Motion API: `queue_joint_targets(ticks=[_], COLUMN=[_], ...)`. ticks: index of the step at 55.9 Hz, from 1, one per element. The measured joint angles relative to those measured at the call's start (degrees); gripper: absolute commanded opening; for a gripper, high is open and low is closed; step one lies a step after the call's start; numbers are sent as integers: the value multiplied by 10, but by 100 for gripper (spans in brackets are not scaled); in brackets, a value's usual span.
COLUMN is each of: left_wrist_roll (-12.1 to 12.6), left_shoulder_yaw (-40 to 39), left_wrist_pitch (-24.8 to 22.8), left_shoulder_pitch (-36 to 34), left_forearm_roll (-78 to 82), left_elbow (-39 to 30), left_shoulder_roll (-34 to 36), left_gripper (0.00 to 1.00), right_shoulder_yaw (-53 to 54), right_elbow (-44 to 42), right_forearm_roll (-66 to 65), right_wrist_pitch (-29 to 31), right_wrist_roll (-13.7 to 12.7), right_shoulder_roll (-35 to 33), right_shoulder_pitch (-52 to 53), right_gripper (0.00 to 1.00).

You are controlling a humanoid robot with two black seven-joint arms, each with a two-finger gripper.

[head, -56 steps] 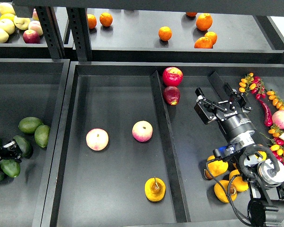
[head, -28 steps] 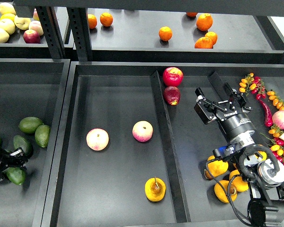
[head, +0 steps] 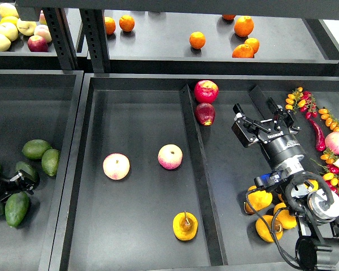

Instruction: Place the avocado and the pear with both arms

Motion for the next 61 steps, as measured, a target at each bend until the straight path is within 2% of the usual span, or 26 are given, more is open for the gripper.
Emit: queue_joint_targets(ticks=[9, 15, 23, 35, 46, 61], left_wrist_roll=[0, 0, 0, 0, 0, 0], left_shoulder_yaw=[-53, -124, -224, -316, -416, -597], left_wrist_pitch=[0, 0, 0, 0, 0, 0], left_shoulder_pitch=[-8, -14, -10, 6, 64, 216], left_forearm_roll=[-1, -16, -74, -181, -248, -338], left_elbow=[-5, -6, -1, 3, -1, -17], left_shoulder_roll=[21, 40, 46, 48, 44, 4], left_gripper=[97, 97, 97, 97, 96, 96], right_shoulder_yaw=[0, 0, 0, -1, -11, -25], right_elbow=[-1, -1, -2, -2, -3, -3], right_forearm_roll=[0, 0, 0, 0, 0, 0], right_wrist_pitch=[0, 0, 1, 1, 1, 1], right_wrist_roll=[0, 0, 0, -3, -4, -4], right_shoulder_roll=[0, 0, 0, 0, 0, 0], right_shoulder_pitch=[0, 0, 0, -3, -5, -9], right_gripper=[100, 100, 100, 100, 100, 100])
